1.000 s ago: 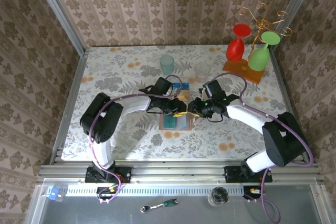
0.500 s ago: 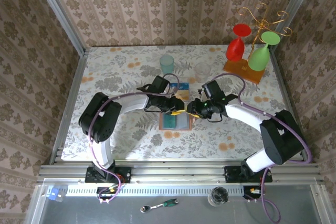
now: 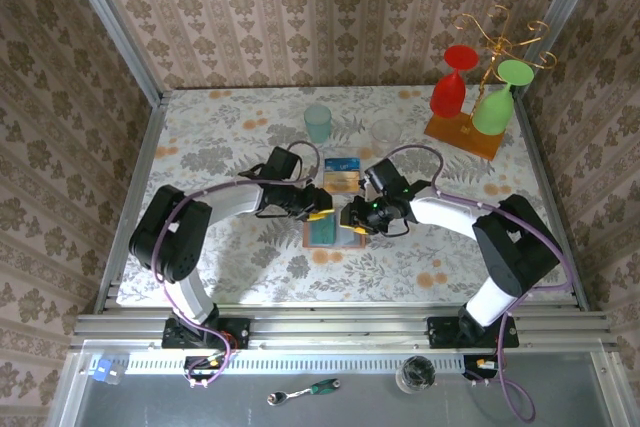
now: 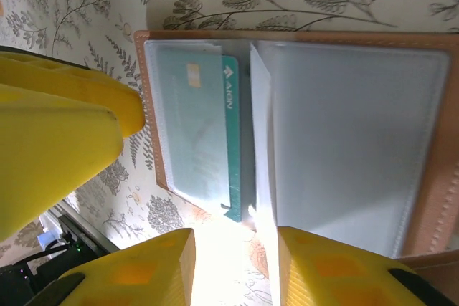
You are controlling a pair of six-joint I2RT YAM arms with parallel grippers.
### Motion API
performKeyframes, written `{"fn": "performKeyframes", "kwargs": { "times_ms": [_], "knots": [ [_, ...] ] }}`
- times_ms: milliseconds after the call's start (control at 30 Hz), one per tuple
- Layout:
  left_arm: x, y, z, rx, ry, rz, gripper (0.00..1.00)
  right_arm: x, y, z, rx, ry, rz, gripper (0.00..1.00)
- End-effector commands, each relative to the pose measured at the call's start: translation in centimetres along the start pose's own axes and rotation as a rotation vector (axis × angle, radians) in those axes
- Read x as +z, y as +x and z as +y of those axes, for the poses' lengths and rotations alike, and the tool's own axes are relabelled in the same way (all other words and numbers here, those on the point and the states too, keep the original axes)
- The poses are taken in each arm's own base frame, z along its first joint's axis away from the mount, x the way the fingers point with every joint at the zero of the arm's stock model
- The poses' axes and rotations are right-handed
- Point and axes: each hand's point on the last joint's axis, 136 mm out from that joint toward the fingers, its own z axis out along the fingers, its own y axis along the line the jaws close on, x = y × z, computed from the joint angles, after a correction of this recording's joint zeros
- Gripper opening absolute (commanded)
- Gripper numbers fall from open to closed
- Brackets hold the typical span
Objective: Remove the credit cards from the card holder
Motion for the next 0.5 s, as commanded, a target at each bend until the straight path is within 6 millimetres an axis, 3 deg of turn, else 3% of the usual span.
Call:
{"fn": "performKeyframes", "kwargs": {
  "times_ms": [0, 467],
  "knots": [
    [-1.0, 0.1, -0.1, 0.023, 0.013, -0.017, 0.35, 0.4, 0.6, 1.2, 0.001, -0.014, 0.033, 0.34],
    [-1.1, 0.3, 0.9, 0.011, 0.026, -0.02, 0.35, 1.4, 1.8, 1.0, -0.013, 0.106, 0.048, 0.3]
  ]
}}
